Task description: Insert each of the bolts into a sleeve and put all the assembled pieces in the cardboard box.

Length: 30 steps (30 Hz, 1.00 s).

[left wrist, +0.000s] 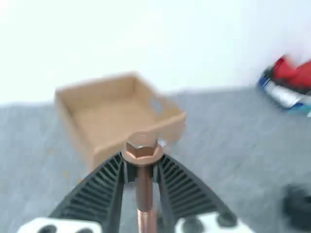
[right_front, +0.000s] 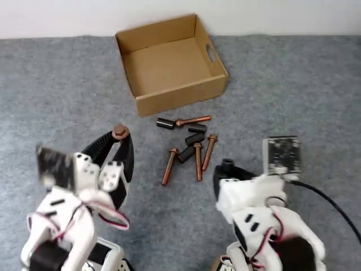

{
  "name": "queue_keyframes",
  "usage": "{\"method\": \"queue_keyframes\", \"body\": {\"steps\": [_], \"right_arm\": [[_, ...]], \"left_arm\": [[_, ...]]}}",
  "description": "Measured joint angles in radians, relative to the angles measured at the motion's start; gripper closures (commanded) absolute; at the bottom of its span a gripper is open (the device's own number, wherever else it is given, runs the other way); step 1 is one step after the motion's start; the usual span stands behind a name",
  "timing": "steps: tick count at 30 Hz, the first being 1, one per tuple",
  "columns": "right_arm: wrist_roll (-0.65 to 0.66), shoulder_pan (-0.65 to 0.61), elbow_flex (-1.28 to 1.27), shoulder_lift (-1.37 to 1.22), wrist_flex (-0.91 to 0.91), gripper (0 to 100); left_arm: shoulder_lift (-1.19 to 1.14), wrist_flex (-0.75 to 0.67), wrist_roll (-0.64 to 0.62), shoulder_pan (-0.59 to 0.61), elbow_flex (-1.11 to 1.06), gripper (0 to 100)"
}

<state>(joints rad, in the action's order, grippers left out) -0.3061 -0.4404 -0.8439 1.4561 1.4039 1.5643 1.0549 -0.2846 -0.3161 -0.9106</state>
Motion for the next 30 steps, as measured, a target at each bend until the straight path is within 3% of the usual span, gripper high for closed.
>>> {"method": "queue_keyframes", "body": {"steps": [3,7,15,22,30], "right_arm": [[0.003,-0.121,-0.06,-0.003,-0.104,99.1],[0.003,-0.23,-0.11,-0.006,-0.222,99.1],[0.043,-0.35,-0.176,0.086,-0.298,99.1],[0.224,-0.42,-0.299,0.206,-0.342,99.1],[0.373,-0.466,-0.31,0.17,-0.473,99.1]], "left_arm": [[0.13,-0.097,0.0,-0.025,-0.077,100],[0.241,-0.121,-0.002,-0.021,-0.12,100],[0.244,-0.104,-0.17,-0.031,-0.052,100],[0.244,-0.037,-0.318,-0.031,-0.048,100],[0.244,-0.037,-0.338,-0.101,-0.046,100]]}}
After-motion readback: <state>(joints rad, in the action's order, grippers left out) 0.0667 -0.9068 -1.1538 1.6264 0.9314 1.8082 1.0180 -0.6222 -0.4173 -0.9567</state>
